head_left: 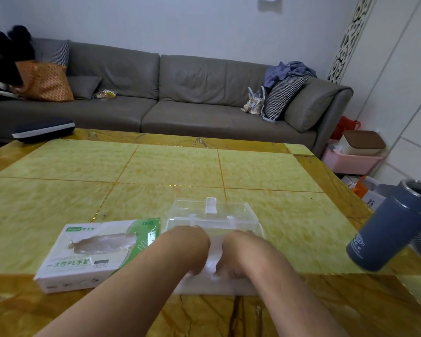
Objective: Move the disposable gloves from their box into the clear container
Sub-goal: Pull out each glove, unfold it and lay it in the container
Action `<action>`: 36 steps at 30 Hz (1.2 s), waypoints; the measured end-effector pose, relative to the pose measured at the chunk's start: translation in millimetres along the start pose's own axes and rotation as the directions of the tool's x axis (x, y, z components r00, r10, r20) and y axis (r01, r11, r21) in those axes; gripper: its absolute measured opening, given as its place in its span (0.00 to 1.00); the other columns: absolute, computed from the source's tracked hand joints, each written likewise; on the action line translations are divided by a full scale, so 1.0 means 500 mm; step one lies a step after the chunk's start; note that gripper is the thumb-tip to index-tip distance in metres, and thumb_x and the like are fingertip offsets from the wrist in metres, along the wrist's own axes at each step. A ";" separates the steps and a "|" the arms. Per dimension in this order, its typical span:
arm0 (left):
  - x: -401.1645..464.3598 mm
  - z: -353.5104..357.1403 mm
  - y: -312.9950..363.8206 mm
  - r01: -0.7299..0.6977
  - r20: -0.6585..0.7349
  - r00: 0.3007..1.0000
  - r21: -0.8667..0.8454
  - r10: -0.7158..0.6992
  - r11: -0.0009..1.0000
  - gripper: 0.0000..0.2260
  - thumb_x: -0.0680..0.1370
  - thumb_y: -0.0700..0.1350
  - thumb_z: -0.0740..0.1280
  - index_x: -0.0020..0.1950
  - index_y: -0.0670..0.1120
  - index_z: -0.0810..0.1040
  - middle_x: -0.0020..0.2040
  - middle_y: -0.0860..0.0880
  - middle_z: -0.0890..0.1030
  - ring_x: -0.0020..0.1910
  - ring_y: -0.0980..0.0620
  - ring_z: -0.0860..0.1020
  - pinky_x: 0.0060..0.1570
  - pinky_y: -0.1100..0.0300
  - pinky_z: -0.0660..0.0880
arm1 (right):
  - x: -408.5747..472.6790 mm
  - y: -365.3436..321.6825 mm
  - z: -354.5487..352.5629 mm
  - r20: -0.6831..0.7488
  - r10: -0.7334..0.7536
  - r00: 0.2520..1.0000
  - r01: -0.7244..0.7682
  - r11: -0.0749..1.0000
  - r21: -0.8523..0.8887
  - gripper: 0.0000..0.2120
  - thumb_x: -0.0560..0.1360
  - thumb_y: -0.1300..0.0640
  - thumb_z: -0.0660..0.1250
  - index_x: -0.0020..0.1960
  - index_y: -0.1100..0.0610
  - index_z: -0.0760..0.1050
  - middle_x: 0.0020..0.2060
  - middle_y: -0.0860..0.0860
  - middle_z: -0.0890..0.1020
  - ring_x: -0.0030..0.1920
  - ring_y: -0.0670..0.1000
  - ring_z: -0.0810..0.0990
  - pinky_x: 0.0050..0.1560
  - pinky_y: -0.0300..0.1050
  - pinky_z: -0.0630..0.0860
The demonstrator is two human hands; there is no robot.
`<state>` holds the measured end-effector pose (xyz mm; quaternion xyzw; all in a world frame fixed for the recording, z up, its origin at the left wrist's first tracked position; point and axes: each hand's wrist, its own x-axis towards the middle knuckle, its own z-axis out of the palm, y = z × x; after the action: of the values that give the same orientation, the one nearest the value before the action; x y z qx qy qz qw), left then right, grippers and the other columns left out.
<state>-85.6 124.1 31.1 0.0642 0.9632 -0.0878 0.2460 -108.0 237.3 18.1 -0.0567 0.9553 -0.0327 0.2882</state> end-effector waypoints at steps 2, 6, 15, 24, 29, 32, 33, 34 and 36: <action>-0.001 0.003 -0.015 -0.032 -0.064 0.997 -0.031 0.030 0.999 0.17 0.79 0.35 0.68 0.68 0.38 0.76 0.39 0.47 0.71 0.50 0.44 0.79 0.46 0.58 0.71 | 0.004 0.000 0.000 0.003 0.022 1.000 -0.022 0.999 0.029 0.11 0.80 0.50 0.68 0.47 0.58 0.75 0.61 0.57 0.75 0.51 0.56 0.73 0.49 0.45 0.72; -0.007 0.024 -0.044 -0.058 -0.188 0.981 -0.086 0.041 0.995 0.14 0.76 0.34 0.71 0.61 0.41 0.77 0.56 0.43 0.80 0.52 0.44 0.81 0.44 0.56 0.75 | 0.011 0.000 0.005 0.000 0.081 0.997 -0.081 0.995 0.058 0.17 0.78 0.51 0.69 0.62 0.60 0.77 0.66 0.60 0.73 0.57 0.58 0.83 0.48 0.46 0.76; -0.057 0.034 -0.080 -0.187 -0.222 0.958 -0.009 0.180 0.982 0.18 0.79 0.35 0.63 0.61 0.53 0.81 0.56 0.50 0.81 0.51 0.48 0.81 0.38 0.59 0.72 | 0.019 -0.007 0.008 -0.012 0.104 0.995 -0.104 0.994 0.034 0.16 0.78 0.50 0.66 0.61 0.58 0.78 0.65 0.58 0.75 0.50 0.57 0.81 0.46 0.46 0.77; -0.066 0.080 -0.090 -0.356 -0.285 0.891 0.041 0.352 0.934 0.25 0.79 0.54 0.40 0.45 0.42 0.72 0.40 0.44 0.77 0.39 0.41 0.71 0.66 0.46 0.69 | 0.017 0.002 0.014 -0.078 0.002 0.997 -0.001 1.000 0.012 0.14 0.78 0.54 0.61 0.60 0.57 0.78 0.59 0.59 0.80 0.48 0.54 0.78 0.36 0.42 0.68; -0.079 0.110 -0.106 -0.430 -0.594 0.780 -0.281 0.196 0.858 0.13 0.86 0.52 0.55 0.46 0.49 0.73 0.42 0.52 0.79 0.45 0.50 0.75 0.50 0.53 0.73 | -0.007 -0.008 0.005 -0.207 -0.005 0.978 -0.001 1.000 -0.028 0.07 0.77 0.59 0.59 0.40 0.55 0.72 0.43 0.53 0.79 0.41 0.53 0.80 0.38 0.43 0.72; -0.087 0.113 -0.155 -0.412 -0.716 0.697 -0.453 -0.047 0.790 0.05 0.82 0.50 0.63 0.53 0.55 0.78 0.48 0.59 0.81 0.48 0.59 0.78 0.47 0.56 0.78 | -0.031 -0.018 0.000 -0.381 0.013 0.925 -0.041 0.997 -0.065 0.07 0.76 0.60 0.59 0.40 0.54 0.70 0.37 0.50 0.74 0.36 0.52 0.74 0.38 0.45 0.71; -0.090 0.112 -0.180 -0.354 -0.709 0.692 -0.497 -0.135 0.792 0.05 0.81 0.49 0.63 0.52 0.55 0.79 0.46 0.59 0.81 0.46 0.59 0.79 0.45 0.55 0.79 | -0.040 -0.025 -0.003 -0.432 0.014 0.902 -0.045 0.997 -0.062 0.07 0.76 0.60 0.59 0.41 0.53 0.70 0.37 0.49 0.73 0.34 0.52 0.72 0.38 0.46 0.70; -0.098 0.109 -0.201 -0.274 -0.678 0.702 -0.541 -0.219 0.796 0.05 0.81 0.49 0.63 0.50 0.55 0.79 0.44 0.58 0.81 0.43 0.58 0.79 0.43 0.54 0.80 | -0.050 -0.028 -0.005 -0.479 0.018 0.878 -0.048 0.998 -0.050 0.07 0.77 0.59 0.58 0.41 0.53 0.71 0.37 0.48 0.73 0.34 0.51 0.71 0.37 0.46 0.70; -0.111 0.108 -0.246 -0.062 -0.548 0.769 -0.577 -0.330 0.814 0.08 0.81 0.48 0.61 0.46 0.54 0.78 0.41 0.56 0.82 0.37 0.56 0.80 0.36 0.55 0.81 | -0.064 -0.038 -0.011 -0.557 0.010 0.831 -0.025 1.000 -0.020 0.07 0.77 0.59 0.59 0.45 0.51 0.75 0.38 0.48 0.75 0.35 0.51 0.74 0.37 0.46 0.72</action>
<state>-32.9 -11.5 28.3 -0.0585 0.9723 0.2089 -0.0874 -82.6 222.6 42.0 -0.0399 0.9987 -0.0329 -0.0025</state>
